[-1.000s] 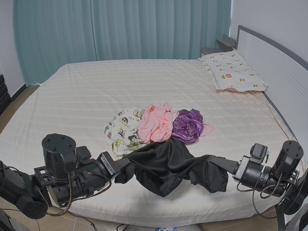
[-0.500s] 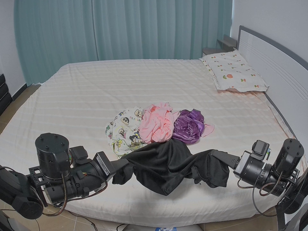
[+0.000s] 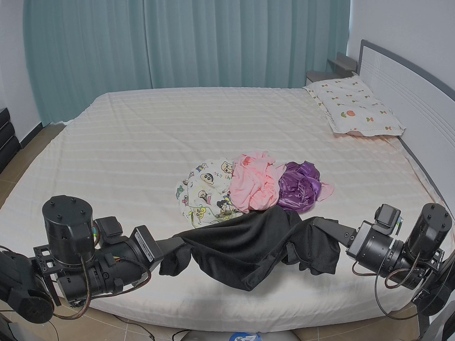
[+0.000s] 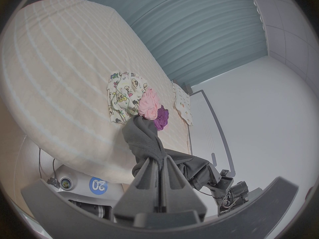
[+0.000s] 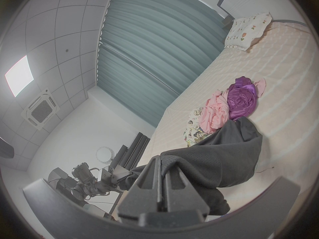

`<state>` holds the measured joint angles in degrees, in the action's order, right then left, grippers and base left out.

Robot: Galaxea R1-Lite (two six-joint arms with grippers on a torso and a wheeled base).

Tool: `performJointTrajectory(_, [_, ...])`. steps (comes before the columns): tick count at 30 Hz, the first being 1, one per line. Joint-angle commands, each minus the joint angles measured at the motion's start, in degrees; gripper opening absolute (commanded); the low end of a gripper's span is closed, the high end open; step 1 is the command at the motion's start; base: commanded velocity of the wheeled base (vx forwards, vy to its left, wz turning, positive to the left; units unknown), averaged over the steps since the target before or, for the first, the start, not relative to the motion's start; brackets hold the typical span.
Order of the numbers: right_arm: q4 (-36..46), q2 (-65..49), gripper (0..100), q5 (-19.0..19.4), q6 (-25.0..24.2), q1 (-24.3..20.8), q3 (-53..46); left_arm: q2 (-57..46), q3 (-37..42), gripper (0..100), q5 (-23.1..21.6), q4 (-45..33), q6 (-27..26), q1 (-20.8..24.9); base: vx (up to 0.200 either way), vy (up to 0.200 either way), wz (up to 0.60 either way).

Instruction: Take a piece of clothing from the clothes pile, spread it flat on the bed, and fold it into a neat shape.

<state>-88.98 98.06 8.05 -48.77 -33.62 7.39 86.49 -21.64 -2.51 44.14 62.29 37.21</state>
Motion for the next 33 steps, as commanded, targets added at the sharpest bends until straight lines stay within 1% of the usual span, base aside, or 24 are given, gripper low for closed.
performJointTrajectory(1, [-0.8, -1.0, 0, 0.0, 0.0, -0.1, 0.0, -0.6, 0.1, 0, 0.0, 0.0, 0.0, 0.1, 0.000, 0.200, 0.00])
performJointTrajectory(7, [-0.8, -0.9, 0, 0.0, 0.0, -0.1, 0.0, -0.1, 0.5, 0, 0.0, 0.0, 0.0, 0.1, 0.000, 0.000, 0.00])
performJointTrajectory(19, [-0.8, -0.9, 0, 0.0, 0.0, -0.2, 0.0, -0.3, 0.5, 0, 0.0, -0.1, 0.1, 0.1, -0.200, 0.000, 0.00])
performJointTrajectory(28, [-0.8, -0.5, 0, 0.1, -0.1, -0.1, 0.0, -0.1, 0.2, 0, 0.0, -0.1, 0.1, -0.2, 0.000, 0.000, 0.00])
performJointTrajectory(31, [-0.8, -0.1, 0, 0.2, -0.3, 0.0, 0.1, -0.1, -0.2, 0, 0.1, -0.1, 0.2, -1.0, 0.000, 0.000, 0.00])
performJointTrajectory(33, [-0.8, -0.1, 0, 0.2, -0.2, 0.0, 0.3, -0.3, -0.2, 0, 0.0, 0.0, 0.2, -1.8, 0.000, 0.200, 0.00])
